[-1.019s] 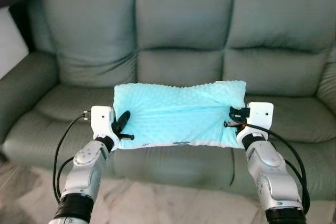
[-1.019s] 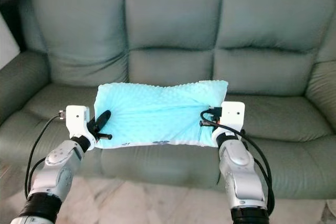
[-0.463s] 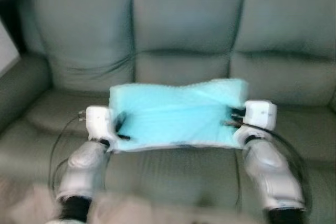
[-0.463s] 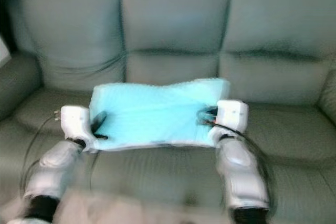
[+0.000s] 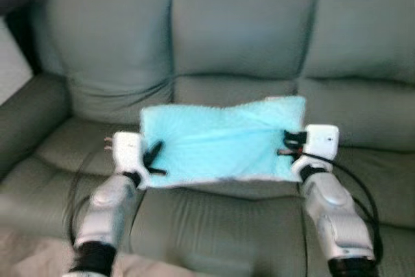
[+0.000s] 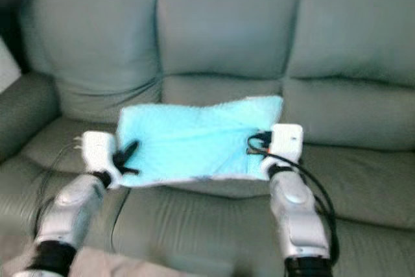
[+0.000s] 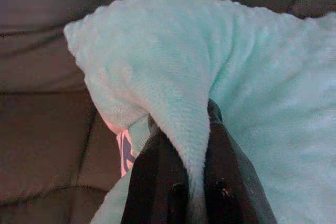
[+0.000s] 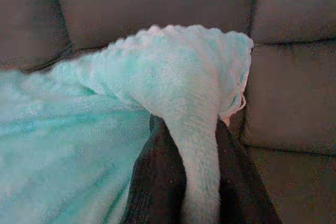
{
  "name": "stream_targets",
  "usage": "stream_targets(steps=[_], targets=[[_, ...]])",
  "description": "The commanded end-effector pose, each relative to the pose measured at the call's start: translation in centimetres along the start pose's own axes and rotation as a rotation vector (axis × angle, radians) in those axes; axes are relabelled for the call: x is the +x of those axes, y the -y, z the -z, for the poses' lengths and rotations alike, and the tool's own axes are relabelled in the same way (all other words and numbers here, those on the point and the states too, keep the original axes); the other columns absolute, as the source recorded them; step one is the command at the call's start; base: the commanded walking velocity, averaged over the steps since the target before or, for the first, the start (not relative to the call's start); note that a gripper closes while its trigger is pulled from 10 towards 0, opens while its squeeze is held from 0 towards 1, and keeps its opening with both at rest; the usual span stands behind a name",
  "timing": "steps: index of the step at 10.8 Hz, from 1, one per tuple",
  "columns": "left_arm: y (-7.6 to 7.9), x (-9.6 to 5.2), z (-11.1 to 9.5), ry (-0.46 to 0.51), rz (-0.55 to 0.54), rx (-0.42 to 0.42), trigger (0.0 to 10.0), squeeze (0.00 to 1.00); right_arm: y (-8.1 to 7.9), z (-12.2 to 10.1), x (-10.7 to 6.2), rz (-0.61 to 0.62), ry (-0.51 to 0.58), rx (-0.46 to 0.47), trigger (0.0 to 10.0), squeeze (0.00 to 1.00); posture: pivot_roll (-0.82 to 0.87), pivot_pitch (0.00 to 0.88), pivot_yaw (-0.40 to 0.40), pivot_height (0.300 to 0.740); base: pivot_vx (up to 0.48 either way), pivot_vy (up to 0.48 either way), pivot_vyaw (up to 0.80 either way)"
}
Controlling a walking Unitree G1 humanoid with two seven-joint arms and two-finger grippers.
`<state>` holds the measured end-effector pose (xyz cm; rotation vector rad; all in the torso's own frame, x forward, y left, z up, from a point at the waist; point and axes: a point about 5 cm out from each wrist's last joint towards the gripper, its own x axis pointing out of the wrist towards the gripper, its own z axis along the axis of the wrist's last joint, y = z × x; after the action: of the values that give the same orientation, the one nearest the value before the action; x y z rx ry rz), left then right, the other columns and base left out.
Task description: Move the pillow to the sofa
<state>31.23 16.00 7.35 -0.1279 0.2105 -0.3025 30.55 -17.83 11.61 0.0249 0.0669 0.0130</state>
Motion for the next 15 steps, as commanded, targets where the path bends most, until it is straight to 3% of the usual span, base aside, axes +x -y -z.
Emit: stream_targets(steps=[1,5,9,10,12,13,15], targets=[[-1.0,-0.1,0.1,-0.017,-0.041,0.036,10.0,0.0,0.0,-0.2,0.0,0.008,0.016,0.004,10.0,0.0,-0.15,0.051,0.052,0.74,0.0,0.0,0.0],[-3.0,-0.9,2.3,-0.074,-0.147,0.059,10.0,0.0,0.1,1.0,-0.4,0.012,-0.021,0.005,10.0,0.0,-0.14,0.054,0.052,0.74,0.0,0.0,0.0],[-2.8,-0.2,3.5,-0.131,-0.149,0.128,10.0,0.0,0.6,3.0,-1.4,0.065,-0.09,0.052,10.0,0.0,-0.15,0.11,0.075,0.74,0.0,0.0,0.0],[-2.8,-0.1,4.0,-0.167,-0.181,0.208,10.0,0.0,0.8,3.7,-1.9,0.08,-0.116,0.054,10.0,0.0,-0.15,0.14,0.089,0.74,0.0,0.0,0.0],[-2.8,0.2,4.4,-0.22,-0.243,0.283,10.0,0.0,0.5,3.8,-2.4,0.071,-0.109,0.013,10.0,0.0,-0.16,0.184,0.109,0.74,0.0,0.0,0.0],[-2.1,0.6,3.8,-0.161,-0.149,0.209,10.0,0.0,0.5,4.0,-2.5,0.065,-0.112,0.029,10.0,0.0,-0.16,0.207,0.114,0.74,0.0,0.0,0.0],[-1.7,1.3,3.0,-0.112,-0.145,0.151,10.0,0.0,0.7,4.4,-1.9,0.074,-0.125,0.046,10.0,0.0,-0.15,0.238,0.109,0.74,0.0,0.0,0.0]])
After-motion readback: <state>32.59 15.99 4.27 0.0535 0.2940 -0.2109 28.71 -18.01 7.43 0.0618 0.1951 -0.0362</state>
